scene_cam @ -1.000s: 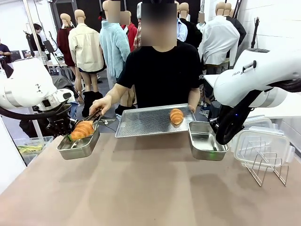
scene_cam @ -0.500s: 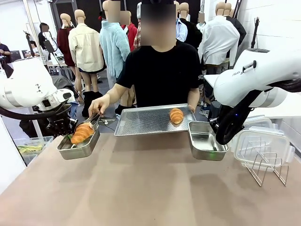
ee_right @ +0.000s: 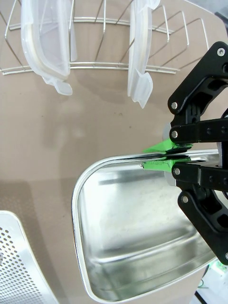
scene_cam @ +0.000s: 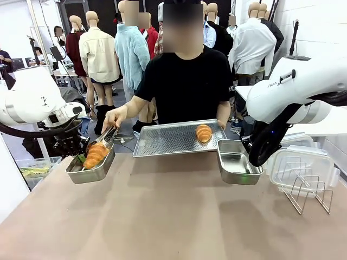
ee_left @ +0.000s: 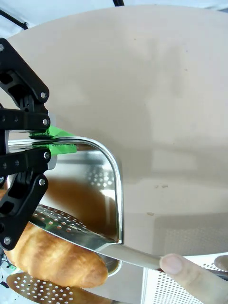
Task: Place the bread in airtight containers.
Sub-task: Once an object is inside an Airtight Container , place the container in the center of the table.
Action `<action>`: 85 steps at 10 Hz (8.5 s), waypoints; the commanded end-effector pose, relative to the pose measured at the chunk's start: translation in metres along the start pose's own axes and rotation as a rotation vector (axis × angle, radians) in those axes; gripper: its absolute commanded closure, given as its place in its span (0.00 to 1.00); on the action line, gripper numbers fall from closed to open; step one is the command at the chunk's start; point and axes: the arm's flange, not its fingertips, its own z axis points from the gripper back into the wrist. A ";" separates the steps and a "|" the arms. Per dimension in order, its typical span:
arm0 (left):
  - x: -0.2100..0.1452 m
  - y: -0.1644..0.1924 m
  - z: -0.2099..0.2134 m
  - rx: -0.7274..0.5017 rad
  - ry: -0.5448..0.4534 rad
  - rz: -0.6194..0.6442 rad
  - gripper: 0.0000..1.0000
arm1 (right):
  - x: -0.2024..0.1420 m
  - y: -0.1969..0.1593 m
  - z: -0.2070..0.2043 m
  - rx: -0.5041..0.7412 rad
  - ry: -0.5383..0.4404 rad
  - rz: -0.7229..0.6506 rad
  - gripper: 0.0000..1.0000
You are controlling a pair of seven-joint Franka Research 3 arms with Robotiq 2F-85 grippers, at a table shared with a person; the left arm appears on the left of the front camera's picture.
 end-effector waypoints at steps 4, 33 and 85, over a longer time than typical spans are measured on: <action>0.004 0.000 0.003 -0.001 -0.008 0.001 1.00 | 0.000 0.000 0.001 0.002 -0.003 0.000 1.00; 0.004 0.000 0.003 -0.001 -0.008 0.001 1.00 | 0.000 0.000 0.001 0.002 -0.003 0.000 1.00; -0.047 0.032 0.086 0.161 -0.252 -0.027 0.26 | 0.000 0.000 0.001 0.002 -0.003 0.000 1.00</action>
